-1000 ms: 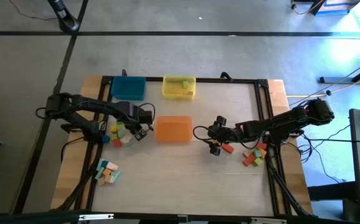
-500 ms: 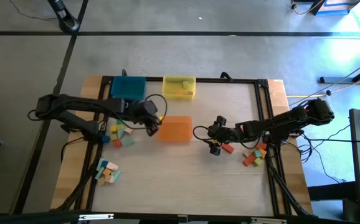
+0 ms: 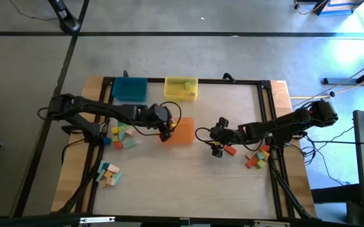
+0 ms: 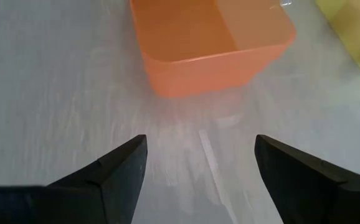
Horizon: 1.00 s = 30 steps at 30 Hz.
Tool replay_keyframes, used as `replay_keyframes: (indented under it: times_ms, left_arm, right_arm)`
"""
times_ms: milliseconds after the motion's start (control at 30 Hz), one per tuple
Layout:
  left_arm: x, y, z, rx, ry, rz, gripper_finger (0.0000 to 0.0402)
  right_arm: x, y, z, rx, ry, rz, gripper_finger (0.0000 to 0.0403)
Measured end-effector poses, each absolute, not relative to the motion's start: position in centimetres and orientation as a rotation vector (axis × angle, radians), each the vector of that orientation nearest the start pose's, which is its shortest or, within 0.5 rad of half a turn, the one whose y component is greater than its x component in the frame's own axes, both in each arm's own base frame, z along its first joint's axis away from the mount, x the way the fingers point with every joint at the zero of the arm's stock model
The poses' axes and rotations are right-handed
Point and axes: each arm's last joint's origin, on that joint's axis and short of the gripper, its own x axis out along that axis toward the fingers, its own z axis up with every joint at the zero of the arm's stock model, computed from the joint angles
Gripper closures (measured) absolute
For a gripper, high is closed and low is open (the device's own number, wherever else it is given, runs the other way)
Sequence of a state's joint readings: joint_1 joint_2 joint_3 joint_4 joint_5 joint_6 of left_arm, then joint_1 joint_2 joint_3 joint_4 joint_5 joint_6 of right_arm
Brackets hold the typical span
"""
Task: Sort blocks by size
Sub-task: Put the brown rectangle block into the orange bin, then put the light blue rectangle block into the orange bin
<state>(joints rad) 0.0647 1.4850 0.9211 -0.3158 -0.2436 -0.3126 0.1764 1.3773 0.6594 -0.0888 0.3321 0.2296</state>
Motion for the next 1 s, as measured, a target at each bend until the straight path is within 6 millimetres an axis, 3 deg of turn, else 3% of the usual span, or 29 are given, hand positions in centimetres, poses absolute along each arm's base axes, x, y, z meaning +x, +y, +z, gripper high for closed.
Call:
replay_keyframes:
  times_ms: [267,567,833,1000]
  left_arm:
    - [30.0,2.6,20.3,-0.204,0.856,0.418,0.0267]
    - [29.9,2.6,20.5,-0.201,0.864,0.384,0.0194]
    - [25.7,2.6,25.5,-0.254,1.052,0.454,0.0178]
    - [22.0,2.4,26.7,-0.318,1.159,0.561,0.0178]
  right_arm:
    - [25.7,3.6,17.9,0.015,0.747,-0.232,0.0107]
    - [25.8,3.6,17.9,0.014,0.747,-0.226,0.0107]
    - [25.8,3.7,17.9,0.015,0.748,-0.223,0.0107]
    - [25.8,3.7,17.9,0.016,0.745,-0.223,0.0107]
